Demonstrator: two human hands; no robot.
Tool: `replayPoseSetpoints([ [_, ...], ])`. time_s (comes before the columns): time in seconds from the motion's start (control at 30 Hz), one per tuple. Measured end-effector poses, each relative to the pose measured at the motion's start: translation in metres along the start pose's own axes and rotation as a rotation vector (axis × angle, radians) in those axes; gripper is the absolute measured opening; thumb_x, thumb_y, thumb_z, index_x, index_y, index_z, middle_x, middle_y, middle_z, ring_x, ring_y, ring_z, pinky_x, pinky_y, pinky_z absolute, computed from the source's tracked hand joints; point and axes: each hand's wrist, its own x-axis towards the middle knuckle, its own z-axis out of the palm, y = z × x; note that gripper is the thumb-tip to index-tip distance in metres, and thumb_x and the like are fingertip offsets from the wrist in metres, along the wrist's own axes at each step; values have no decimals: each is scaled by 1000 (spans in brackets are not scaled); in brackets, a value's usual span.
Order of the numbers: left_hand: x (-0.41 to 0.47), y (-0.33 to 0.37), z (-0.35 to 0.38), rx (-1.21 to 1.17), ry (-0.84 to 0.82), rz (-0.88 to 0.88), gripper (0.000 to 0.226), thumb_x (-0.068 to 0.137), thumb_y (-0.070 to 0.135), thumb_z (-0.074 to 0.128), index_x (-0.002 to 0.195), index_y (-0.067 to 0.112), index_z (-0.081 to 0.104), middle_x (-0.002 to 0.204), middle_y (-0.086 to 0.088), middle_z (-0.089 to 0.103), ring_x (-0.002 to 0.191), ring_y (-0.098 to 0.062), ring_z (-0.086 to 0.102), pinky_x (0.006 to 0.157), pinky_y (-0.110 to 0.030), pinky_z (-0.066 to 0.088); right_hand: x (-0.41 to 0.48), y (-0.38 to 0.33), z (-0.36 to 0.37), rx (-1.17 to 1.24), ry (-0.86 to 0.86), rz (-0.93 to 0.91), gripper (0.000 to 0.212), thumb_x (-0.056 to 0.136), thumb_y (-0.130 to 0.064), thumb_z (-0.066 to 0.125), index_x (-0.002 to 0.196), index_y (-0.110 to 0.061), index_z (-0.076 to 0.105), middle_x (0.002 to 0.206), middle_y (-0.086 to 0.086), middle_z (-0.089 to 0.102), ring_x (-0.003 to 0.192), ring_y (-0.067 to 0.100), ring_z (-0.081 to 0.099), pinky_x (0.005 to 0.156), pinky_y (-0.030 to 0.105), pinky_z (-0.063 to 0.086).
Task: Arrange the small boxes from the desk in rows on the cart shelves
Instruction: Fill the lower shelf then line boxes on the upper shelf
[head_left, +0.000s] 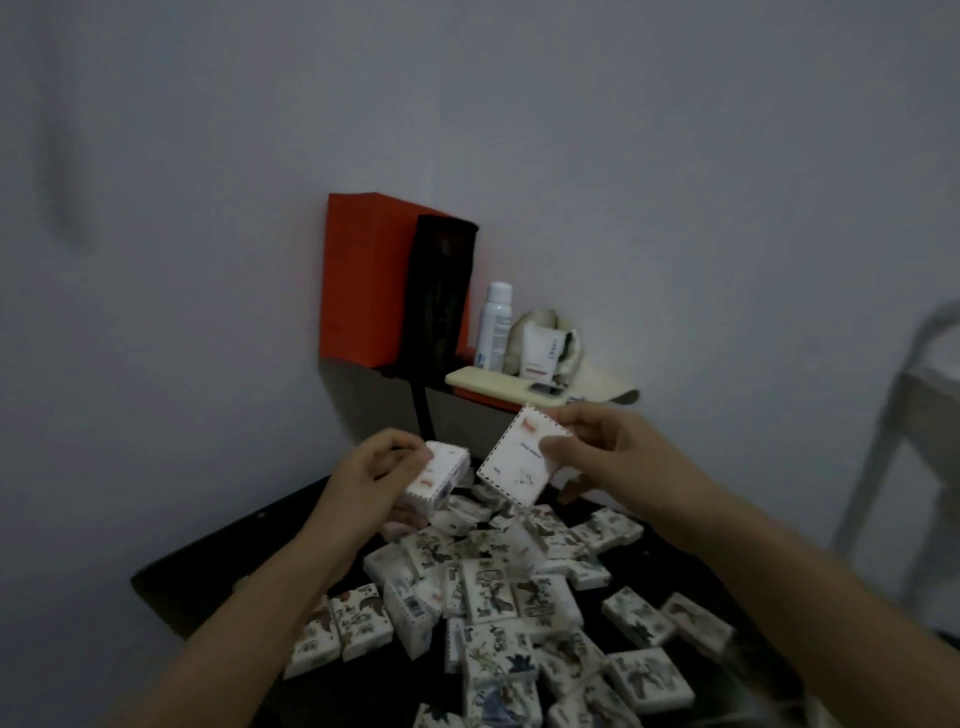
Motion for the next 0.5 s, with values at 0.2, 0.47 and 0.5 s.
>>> replayPoseSetpoints([
  [0.2,-23,82,72,-243,-408,6,35,80,7,66,114,17,66,105,-3,74,94,-15,71,73,-21,57,-70,-63,-62,-65,175,-159,33,86,-1,65,115,-17,62,97,26,68,88,36,68,67,35,61],
  [0.47,-48,168,157,-103,-413,335,27,79,16,72,106,12,71,91,-6,76,75,-20,73,56,-19,55,-153,-126,-160,-352,406,-263,26,87,-8,64,110,-20,61,96,6,73,90,18,71,75,36,61],
  [0.5,-51,179,169,-81,-423,377,25,81,23,71,105,15,71,88,-4,75,66,-19,72,49,-19,51,-159,-130,-172,-384,441,-266,26,88,-10,64,110,-22,61,96,4,73,90,16,71,75,35,61],
])
